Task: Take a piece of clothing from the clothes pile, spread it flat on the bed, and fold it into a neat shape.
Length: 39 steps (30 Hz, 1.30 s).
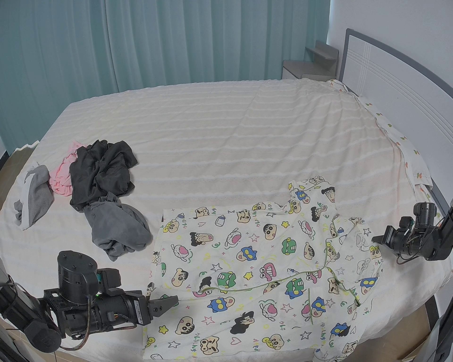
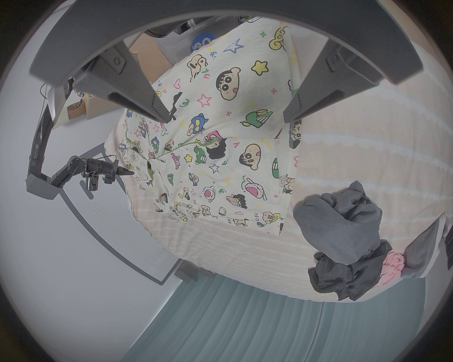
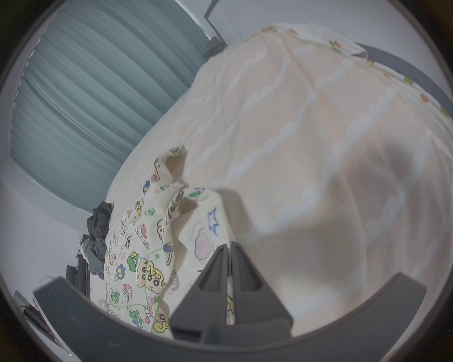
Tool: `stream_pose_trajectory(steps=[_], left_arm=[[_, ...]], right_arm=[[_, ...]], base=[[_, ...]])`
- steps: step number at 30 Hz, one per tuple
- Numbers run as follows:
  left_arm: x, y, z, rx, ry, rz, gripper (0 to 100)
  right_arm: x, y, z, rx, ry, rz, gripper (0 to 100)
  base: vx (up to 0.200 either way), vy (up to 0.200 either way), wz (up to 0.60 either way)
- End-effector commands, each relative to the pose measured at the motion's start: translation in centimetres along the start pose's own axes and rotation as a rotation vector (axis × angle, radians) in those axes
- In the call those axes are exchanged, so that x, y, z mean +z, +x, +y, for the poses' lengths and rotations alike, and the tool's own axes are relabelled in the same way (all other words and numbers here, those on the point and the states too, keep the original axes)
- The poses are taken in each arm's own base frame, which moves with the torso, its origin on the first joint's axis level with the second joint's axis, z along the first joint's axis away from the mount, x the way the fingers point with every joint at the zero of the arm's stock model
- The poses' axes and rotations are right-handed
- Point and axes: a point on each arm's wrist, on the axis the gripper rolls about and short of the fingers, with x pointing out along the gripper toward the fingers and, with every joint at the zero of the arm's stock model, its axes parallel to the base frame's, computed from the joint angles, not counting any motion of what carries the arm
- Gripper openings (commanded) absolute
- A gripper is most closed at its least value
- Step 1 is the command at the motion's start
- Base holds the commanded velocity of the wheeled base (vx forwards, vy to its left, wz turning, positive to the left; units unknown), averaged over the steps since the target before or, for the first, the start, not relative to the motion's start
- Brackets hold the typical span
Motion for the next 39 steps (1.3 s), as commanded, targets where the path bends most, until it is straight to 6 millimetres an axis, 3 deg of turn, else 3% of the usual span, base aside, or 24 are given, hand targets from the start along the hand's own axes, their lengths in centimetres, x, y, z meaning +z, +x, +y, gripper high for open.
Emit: stream_pose_trajectory(steps=[1,25,26,32,39], left_arm=[[0.0,0.0,0.0,0.000,0.001,0.000,100],[0.4,0.1,0.0,0.055,0.000,-0.044,100],[0.4,0.1,0.0,0.055,0.000,-0.044,100],[3.5,0.9,-1.0,0.050,-0.009,-0.196,100],[8.6,5.8,-2.3,0.129,-0.033,-0.199,100]], right_arm=[[0.1,-1.0,-1.4,-0.030,0.019,-0.046,0],[-0.1,-2.3,-3.1,-0.110,0.041,-0.103,0],[-0.1,-2.3,-3.1,-0.110,0.041,-0.103,100],[0.4,-4.0,-1.7,-0.083,0.037,-0.143,100],[0.2,-7.4,3.4,0.026,0.138,-0.205,100]], base=[[0.000,0.000,0.00],[0.000,0.000,0.00],[0.000,0.000,0.00],[0.000,0.000,0.00],[0.000,0.000,0.00]])
